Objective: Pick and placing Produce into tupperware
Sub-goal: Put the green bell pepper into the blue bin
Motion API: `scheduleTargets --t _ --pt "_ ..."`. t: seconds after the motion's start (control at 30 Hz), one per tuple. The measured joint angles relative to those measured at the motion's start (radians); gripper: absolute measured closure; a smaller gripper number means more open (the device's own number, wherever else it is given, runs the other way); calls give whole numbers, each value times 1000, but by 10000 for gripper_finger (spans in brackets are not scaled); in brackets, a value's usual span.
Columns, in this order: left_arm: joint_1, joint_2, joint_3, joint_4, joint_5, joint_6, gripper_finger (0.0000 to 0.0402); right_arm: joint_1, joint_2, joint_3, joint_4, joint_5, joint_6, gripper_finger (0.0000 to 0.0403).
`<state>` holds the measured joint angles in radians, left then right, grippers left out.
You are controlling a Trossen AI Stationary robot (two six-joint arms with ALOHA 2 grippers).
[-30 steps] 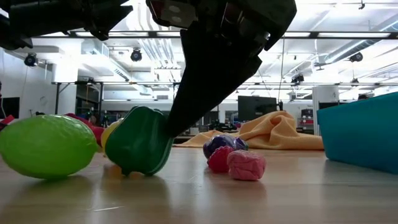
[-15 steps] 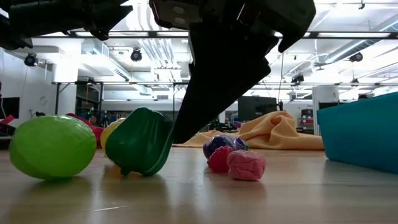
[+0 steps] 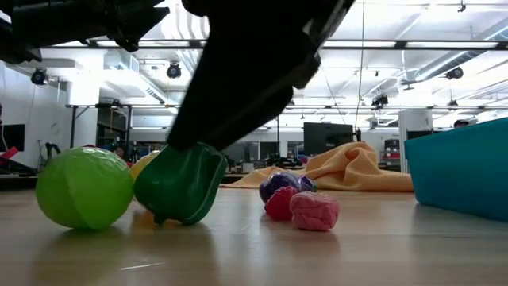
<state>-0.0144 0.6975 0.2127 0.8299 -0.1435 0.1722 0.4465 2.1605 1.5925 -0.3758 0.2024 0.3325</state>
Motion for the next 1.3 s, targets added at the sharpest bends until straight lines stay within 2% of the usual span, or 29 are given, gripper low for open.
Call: scheduleTargets --t 0.3,0.83,1.3 --pt "0 0 0 0 0 0 205 -7 0 -20 33 59 3 60" --pt "0 0 0 0 0 0 205 -14 28 -57 139 50 18 65" --pt "0 2 0 0 0 0 205 -18 49 -58 151 34 27 71"
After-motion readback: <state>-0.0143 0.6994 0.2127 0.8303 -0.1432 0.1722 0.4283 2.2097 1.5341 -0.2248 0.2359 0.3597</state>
